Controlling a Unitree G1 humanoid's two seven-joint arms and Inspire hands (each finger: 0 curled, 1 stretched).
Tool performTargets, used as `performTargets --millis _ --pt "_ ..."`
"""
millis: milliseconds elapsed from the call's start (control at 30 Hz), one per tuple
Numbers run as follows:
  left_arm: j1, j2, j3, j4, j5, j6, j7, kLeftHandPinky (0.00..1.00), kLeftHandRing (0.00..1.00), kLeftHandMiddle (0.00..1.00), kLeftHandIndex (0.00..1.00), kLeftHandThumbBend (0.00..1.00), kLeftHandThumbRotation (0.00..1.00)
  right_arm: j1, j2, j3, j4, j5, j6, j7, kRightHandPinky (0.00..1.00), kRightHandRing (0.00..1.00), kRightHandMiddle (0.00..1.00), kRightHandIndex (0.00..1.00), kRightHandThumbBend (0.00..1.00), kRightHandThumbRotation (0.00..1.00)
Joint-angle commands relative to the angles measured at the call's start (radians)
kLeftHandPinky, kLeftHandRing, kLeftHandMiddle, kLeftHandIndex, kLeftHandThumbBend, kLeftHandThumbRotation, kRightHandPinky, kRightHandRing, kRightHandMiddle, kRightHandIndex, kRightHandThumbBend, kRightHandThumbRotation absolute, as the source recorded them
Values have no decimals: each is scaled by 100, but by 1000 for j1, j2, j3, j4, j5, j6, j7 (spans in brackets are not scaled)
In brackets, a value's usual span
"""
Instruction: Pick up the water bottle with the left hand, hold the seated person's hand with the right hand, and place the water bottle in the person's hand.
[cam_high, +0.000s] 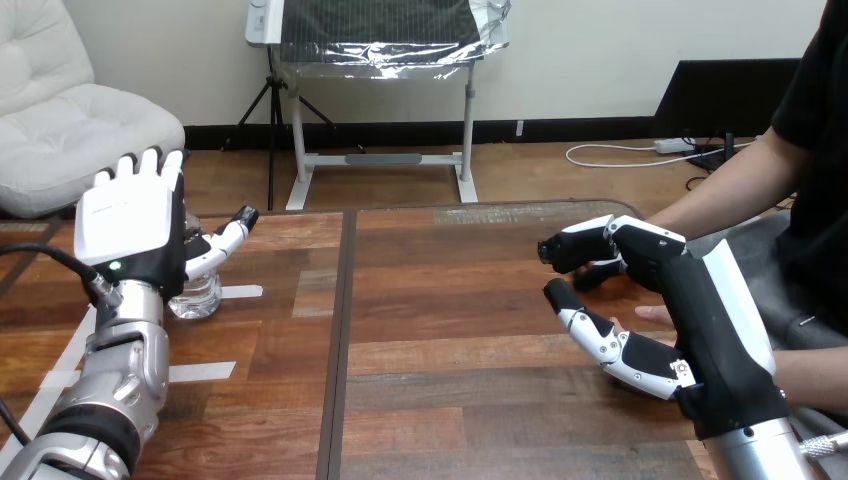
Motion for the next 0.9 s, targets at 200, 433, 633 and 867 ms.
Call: performTargets --millis 200,433,633,867 --pt "-105 4 -25 15 14 48 -61 95 97 96 93 57 100 -37 -18 -1 -61 1 -17 0 52 62 63 58 40 0" --pt "-120 -1 -42 26 26 67 -84 95 97 96 93 57 100 -41 -21 -2 -55 1 -28 1 52 62 63 58 40 0" --pt "-132 -4 -50 27 20 79 -111 94 96 96 92 57 100 -36 -19 -4 -70 -11 -9 -1 53 62 63 58 41 0" --pt "-145 -8 -55 33 17 95 -158 94 95 95 92 57 100 -35 -18 -5 -70 -6 -15 -1 52 62 62 58 40 0"
